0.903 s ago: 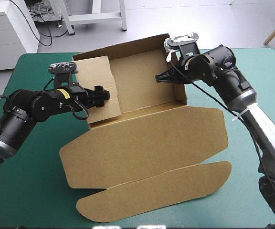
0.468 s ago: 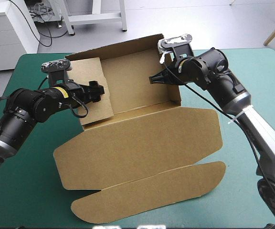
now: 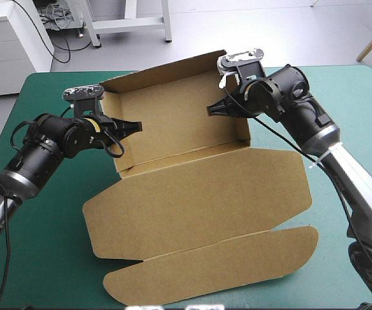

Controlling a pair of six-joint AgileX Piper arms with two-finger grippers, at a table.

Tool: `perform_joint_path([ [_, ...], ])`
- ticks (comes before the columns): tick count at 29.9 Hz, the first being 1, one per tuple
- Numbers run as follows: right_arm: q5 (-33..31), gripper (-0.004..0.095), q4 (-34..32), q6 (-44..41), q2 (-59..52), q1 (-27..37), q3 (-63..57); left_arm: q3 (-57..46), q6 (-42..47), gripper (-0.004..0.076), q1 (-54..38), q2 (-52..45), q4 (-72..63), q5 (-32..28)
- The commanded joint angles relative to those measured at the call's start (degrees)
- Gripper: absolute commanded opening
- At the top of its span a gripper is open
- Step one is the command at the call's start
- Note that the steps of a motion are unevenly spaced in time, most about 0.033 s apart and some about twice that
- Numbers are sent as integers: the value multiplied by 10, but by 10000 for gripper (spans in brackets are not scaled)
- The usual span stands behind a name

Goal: Fold the box

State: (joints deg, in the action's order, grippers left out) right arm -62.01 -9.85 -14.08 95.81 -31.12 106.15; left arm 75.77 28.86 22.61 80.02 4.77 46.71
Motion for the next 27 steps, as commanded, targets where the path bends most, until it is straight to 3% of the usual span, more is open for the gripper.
perform_joint_path([
  [1, 29, 1, 15, -9, -25, -6, 16, 41, -11, -10, 4, -16, -13, -13],
  [13, -57, 1, 30, -18, -12, 10, 21, 207, -68, -10, 5, 115, -19, 168],
  [27, -69, 0, 91, 17, 115, 70, 12, 214, -77, -10, 8, 238, -48, 178],
])
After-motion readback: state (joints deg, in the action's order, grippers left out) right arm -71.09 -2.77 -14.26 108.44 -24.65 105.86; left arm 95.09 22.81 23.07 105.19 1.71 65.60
